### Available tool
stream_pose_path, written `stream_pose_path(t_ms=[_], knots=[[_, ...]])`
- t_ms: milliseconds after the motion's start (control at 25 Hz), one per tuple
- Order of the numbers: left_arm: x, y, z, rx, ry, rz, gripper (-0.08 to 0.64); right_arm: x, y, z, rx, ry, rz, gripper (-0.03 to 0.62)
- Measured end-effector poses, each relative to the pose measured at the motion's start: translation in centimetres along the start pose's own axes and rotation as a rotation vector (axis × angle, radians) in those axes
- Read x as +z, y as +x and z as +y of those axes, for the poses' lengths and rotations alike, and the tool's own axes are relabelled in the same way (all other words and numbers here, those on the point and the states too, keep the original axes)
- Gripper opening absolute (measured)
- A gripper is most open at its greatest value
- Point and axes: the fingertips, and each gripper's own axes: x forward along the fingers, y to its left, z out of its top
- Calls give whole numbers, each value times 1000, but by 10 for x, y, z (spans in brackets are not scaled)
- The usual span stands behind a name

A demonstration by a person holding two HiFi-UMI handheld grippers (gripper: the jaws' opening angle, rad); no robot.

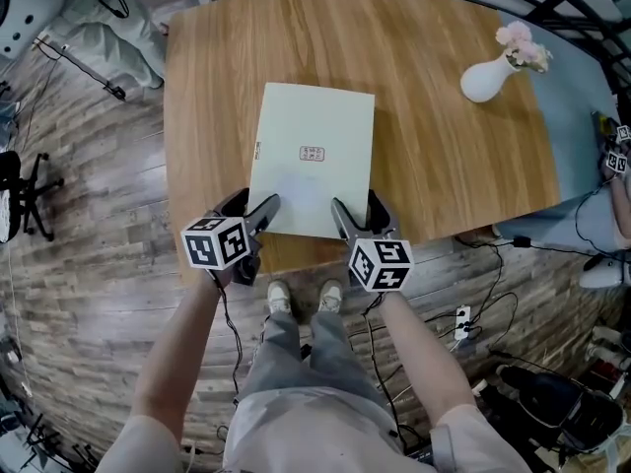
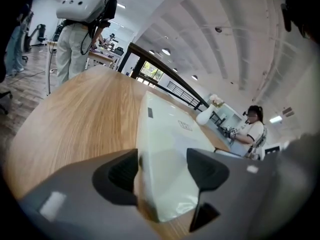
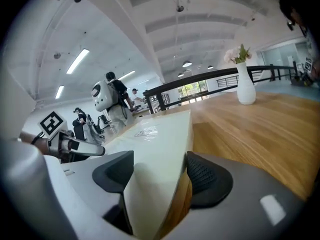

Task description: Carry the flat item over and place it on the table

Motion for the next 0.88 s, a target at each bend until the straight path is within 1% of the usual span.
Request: stream_pose_path(t_ms=[80,200,280,360,440,480,520,560,640,760,800,880], knots=[[2,-5,-3,16,12,-5,291,4,-7,3,-3,-32,3,336],[10,-18,-7,61,50,-43,279,18,-18,5,-20,-48,-15,284],[19,-27,-15,77,89,-66,275,32,-24,10,-18,-60,-35,279],[28,-35,-26,73,132,-83,270,46,-30,19,5,-77,-63,278],[38,-44,-36,65,144,-102,257,62,-40,31,37,-101,-101,279],[43,-50,-41,62,143,-114,234,70,-45,36,49,-107,-117,285],[49,-57,-47,58,141,-127,182,78,-50,41,59,-105,-132,287],[55,-64,-53,53,141,-142,153,86,-56,46,69,-96,-147,288],[68,-78,-65,38,140,-174,155,104,-67,57,83,-87,-177,287],[85,-101,-84,26,153,-219,144,131,-85,74,101,-118,-219,276],[90,-108,-90,25,168,-232,126,140,-91,81,110,-129,-233,260],[98,-123,-106,28,212,-262,102,157,-107,94,134,-144,-261,255]])
